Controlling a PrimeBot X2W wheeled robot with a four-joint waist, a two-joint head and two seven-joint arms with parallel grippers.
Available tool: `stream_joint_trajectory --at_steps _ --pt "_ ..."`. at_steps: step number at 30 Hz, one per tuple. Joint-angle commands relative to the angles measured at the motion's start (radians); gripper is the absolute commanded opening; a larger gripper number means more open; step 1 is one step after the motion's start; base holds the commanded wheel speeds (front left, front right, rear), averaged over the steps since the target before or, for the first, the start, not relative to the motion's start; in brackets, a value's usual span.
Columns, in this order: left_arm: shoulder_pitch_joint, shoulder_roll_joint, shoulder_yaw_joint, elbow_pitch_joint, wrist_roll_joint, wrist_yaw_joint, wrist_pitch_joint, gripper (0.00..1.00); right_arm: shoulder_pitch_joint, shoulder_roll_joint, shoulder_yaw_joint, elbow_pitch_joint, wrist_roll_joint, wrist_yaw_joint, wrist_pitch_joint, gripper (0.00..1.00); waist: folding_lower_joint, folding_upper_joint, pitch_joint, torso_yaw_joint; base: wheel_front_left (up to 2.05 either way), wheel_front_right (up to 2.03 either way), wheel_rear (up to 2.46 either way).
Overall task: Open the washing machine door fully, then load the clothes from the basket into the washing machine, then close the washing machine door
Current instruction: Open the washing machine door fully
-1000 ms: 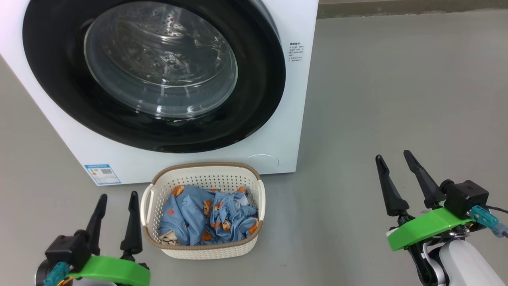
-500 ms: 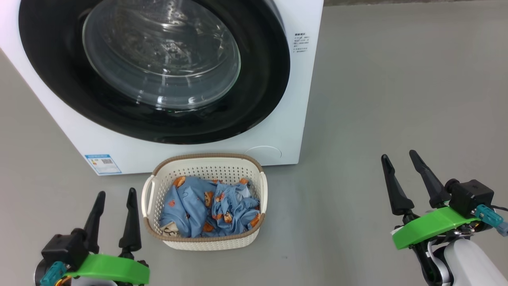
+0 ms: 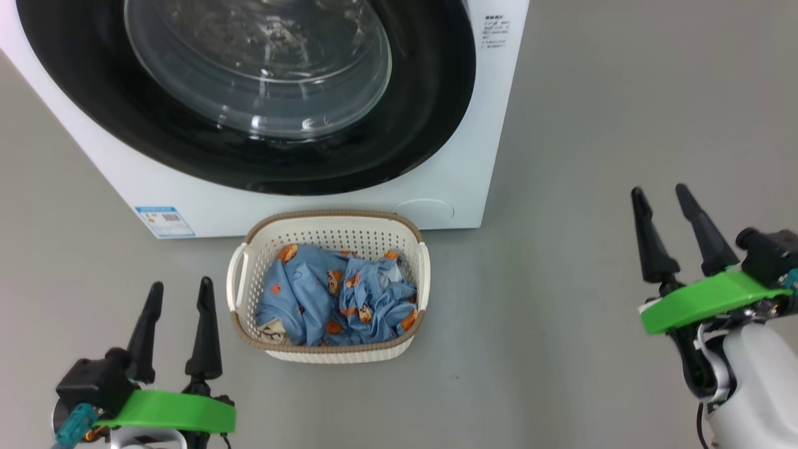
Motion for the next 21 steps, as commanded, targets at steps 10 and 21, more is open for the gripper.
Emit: stream_joint_trajectory --at_steps 10,21 --pt "-0.063 0.006 0.043 -0.053 0.031 -0.018 -0.009 1.0 -0.167 -0.064 0.037 0.025 0.15 0.005 -0.012 0.0 -0.0001 0.0 0.098 0.024 0.0 0.0 0.0" --pt "-0.106 -0.014 0.036 -0.074 0.041 -0.029 -0.009 1.0 -0.356 -0.137 0.11 0.02 0.425 0.005 0.025 0.0 -0.0001 0.0 0.191 0.072 0.0 0.0 0.0"
